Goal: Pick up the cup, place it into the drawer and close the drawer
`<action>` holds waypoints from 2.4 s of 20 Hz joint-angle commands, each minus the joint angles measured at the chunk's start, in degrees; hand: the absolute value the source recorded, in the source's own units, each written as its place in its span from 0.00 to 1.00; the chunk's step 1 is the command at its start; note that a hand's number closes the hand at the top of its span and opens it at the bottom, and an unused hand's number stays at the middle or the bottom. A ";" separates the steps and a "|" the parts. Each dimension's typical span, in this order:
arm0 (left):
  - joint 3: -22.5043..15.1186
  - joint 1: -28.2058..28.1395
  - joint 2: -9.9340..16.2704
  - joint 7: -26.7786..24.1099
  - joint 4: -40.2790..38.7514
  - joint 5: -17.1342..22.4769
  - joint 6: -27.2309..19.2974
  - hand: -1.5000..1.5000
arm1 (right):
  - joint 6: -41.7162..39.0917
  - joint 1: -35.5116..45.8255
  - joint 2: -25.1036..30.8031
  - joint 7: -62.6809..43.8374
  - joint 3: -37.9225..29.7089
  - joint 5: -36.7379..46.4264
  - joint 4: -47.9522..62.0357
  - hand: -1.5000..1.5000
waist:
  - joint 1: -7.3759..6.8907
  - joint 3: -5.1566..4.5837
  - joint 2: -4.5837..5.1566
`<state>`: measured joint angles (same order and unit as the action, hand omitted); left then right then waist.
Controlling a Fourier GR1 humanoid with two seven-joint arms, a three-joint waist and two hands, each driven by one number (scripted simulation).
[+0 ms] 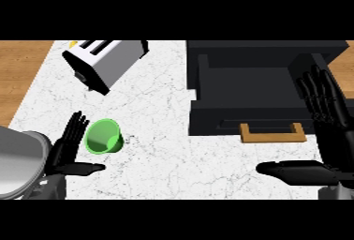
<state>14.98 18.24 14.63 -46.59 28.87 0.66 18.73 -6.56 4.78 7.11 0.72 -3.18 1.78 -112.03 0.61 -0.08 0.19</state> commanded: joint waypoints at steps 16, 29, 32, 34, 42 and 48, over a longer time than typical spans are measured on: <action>0.43 7.77 2.12 -14.33 -16.73 -3.02 2.34 0.00 | -3.80 -2.22 2.10 0.46 -3.00 -3.18 -0.72 0.00 | 0.69 -0.09 0.23; 0.79 9.56 0.32 -14.42 -17.73 -1.98 9.37 0.00 | -4.55 -0.36 1.89 0.23 -2.70 -4.11 0.99 0.00 | 1.14 -0.17 0.52; 0.55 10.41 -2.76 -14.64 -16.79 -1.67 8.93 0.00 | -2.73 1.65 0.91 1.30 -2.01 -1.55 3.72 0.00 | 0.72 -0.16 0.58; -0.18 9.57 -4.58 -15.14 -16.24 -1.92 9.57 0.00 | -2.39 1.48 0.40 0.65 -1.79 -1.90 2.33 0.00 | 0.62 -0.13 0.39; -0.61 10.24 -6.30 -13.69 -14.32 -0.20 17.61 1.00 | -2.89 0.47 0.64 0.81 -2.54 -2.86 1.67 0.00 | 0.95 -0.15 0.32; 0.91 10.41 -5.39 -15.52 -11.59 1.94 15.94 1.00 | -4.58 0.24 2.86 -1.35 -3.54 -3.54 1.78 0.00 | 0.88 -0.13 0.29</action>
<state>15.23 29.42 9.62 -52.81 15.96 1.63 27.95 -9.75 5.60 8.34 0.77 -5.40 -0.38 -109.80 1.56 -0.25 0.60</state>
